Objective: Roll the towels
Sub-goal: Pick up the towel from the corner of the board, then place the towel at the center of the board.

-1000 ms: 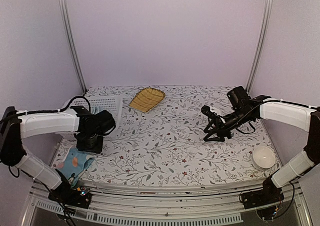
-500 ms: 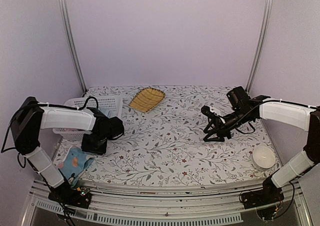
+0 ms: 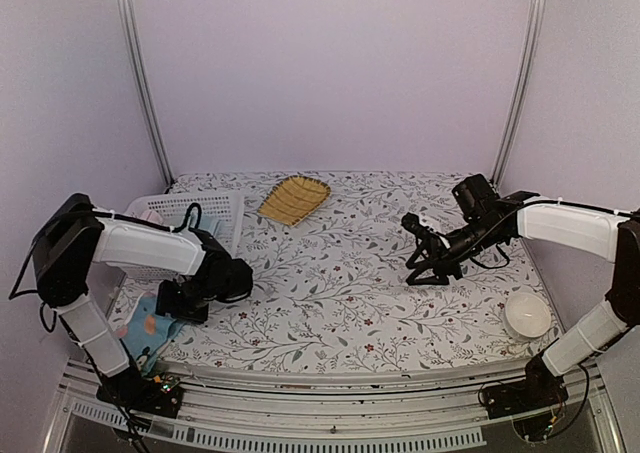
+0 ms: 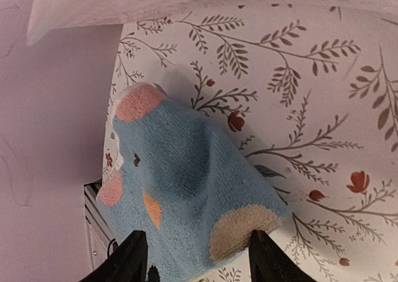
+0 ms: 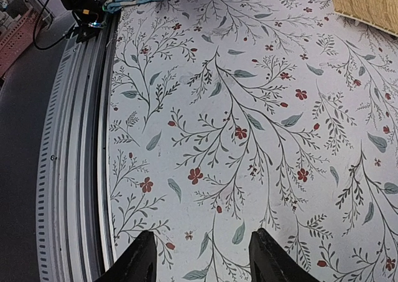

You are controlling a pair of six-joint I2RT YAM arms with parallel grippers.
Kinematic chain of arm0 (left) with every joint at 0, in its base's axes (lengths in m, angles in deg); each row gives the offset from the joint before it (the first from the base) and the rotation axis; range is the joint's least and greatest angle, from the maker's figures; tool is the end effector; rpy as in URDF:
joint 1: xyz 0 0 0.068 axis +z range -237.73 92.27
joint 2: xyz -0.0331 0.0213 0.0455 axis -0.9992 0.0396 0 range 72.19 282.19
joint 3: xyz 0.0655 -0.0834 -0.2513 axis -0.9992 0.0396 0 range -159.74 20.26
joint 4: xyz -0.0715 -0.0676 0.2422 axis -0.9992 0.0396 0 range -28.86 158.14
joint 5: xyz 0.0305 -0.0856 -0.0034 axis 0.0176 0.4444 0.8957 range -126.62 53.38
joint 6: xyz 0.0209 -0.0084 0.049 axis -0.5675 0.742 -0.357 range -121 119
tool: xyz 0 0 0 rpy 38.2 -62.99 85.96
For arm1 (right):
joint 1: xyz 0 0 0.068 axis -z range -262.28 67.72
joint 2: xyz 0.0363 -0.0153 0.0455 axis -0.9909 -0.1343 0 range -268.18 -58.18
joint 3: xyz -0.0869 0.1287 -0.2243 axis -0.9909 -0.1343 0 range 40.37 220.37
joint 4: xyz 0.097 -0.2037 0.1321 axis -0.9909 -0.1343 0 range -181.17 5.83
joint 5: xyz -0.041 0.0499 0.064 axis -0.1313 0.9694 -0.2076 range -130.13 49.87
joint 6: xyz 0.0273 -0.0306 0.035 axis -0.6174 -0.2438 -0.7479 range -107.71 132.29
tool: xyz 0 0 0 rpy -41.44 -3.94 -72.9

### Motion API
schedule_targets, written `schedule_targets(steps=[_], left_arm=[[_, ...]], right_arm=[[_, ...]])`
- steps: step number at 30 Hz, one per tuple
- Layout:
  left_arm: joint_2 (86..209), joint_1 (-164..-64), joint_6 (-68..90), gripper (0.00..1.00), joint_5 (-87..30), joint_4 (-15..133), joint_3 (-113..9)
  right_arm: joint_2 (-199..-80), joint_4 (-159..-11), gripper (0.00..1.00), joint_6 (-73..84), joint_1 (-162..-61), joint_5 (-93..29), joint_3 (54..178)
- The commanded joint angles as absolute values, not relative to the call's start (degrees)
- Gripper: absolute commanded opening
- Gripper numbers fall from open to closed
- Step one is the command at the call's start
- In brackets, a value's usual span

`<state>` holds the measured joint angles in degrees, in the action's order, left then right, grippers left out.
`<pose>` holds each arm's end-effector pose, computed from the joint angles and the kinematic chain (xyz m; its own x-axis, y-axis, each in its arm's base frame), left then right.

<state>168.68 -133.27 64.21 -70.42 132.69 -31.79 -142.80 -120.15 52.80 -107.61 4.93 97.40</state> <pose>0.1692 -0.1441 0.1539 -0.9574 -0.1013 -0.2704 -0.2513 0.7536 0.6074 0.2462 0.1443 0.2273 -0.2339 -0.6184 -0.7502 -0.9721 0.1339 0.1927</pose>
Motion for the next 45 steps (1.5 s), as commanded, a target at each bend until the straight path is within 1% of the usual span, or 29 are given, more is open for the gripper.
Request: schedule_targets(steps=[1, 2, 5, 6, 7, 11, 13, 16, 19, 23, 25, 28, 29, 31, 33, 36, 38, 39, 40, 41, 42, 44, 45], left_arm=[[174.48, -130.87, 67.32, 0.55, -70.44, 134.25, -30.73], [175.33, -130.79, 67.31, 0.5, -70.79, 133.65, -30.73], [176.49, -130.79, 65.32, 0.41, -70.23, 130.46, -30.46], [176.82, -130.82, 65.08, 0.36, -70.16, 130.16, -30.56], [177.08, -130.99, 65.05, 0.3, -70.29, 130.37, -30.92], [175.35, -135.09, 67.59, 0.0, -73.57, 135.92, -35.48], [173.98, -137.99, 67.31, 0.0, -74.56, 139.15, -39.72], [172.09, -142.68, 62.95, 0.0, -74.06, 139.07, -47.65], [170.47, -147.85, 47.53, 0.0, -68.98, 129.39, -55.32], [171.65, -150.29, 34.5, 0.0, -59.88, 116.61, -67.09], [173.0, -150.15, 29.17, 0.0, -59.89, 111.13, -73.15], [175.6, -149.51, 23.32, 0.0, -64.02, 106.49, -82.28], [175.82, -149.51, 21.01, 0.0, -63.69, 103.74, -83.51], [175.0, -149.44, 16.99, 0.0, -61.93, 96.65, -81.45], [174.38, -149.23, 15.0, 0.0, -60.29, 90.54, -75.84], [174.95, -148.93, 14.4, 0.0, -56.36, 84.18, -66.41], [176.33, -149.05, 15.95, 0.0, -53.35, 82.83, -61.46], [176.95, -149.06, 16.19, 0.0, -50.62, 82.79, -59.24], [177.21, -149.11, 16.19, 0.06, -47.35, 82.12, -56.02], [177.09, -149.31, 16.11, 0.17, -44.43, 80.72, -53.62], [176.68, -149.52, 16.08, 0.29, -42.44, 79.3, -51.2], [175.07, -149.69, 16.2, 0.45, -40.77, 76.71, -47.63], [174.03, -149.65, 16.55, 0.51, -40.71, 75.69, -46.59]], right_arm=[[-143.65, -121.18, 0.53, 53.93, -107.33, 6.8, 98.82], [-143.66, -121.25, 0.53, 54.01, -107.33, 6.97, 98.8], [-143.92, -121.72, 0.53, 54.19, -107.33, 7.37, 98.97], [-143.9, -121.74, 0.53, 54.27, -107.38, 7.4, 98.94], [-143.92, -121.7, 0.53, 54.34, -107.34, 7.29, 98.91], [-143.79, -121.72, 0.53, 54.39, -107.33, 7.15, 98.97], [-143.62, -121.7, 0.53, 54.31, -107.33, 7.15, 98.99], [-143.42, -121.79, 0.53, 54.15, -107.33, 7.17, 99.23], [-142.45, -122.02, 0.53, 53.95, -107.34, 6.57, 99.62], [-140.77, -122.13, 0.53, 53.56, -106.54, 3.8, 101.38], [-140.41, -122.34, 0.53, 52.61, -104.09, 3.49, 103.49], [-140.39, -124.64, 0.53, 51.26, -99.5, 4.51, 108.81], [-140.28, -125.4, 0.52, 50.95, -98.38, 4.67, 110.31], [-139.61, -125.78, 0.53, 50.18, -97.28, 4.23, 112.79], [-138.96, -125.31, 0.54, 49.47, -97.23, 3.79, 112.82], [-139.44, -123.21, 0.6, 47.25, -97.23, 2.07, 110.9], [-140.65, -122.55, 0.7, 46.06, -97.23, 0.51, 110.17], [-141.04, -122.28, 0.81, 45.41, -97.23, 0.25, 110.15], [-141.4, -122.05, 0.98, 45.22, -97.24, 0.16, 108.92], [-141.68, -121.54, 0.99, 45.18, -97.23, -0.04, 107.79], [-142.29, -121.3, 0.99, 45.23, -97.23, -0.13, 106.95], [-144.37, -122.29, 0.99, 46.86, -97.24, -1.59, 106.81], [-145.95, -123.24, 0.99, 47.28, -97.25, -3.26, 107.45]])
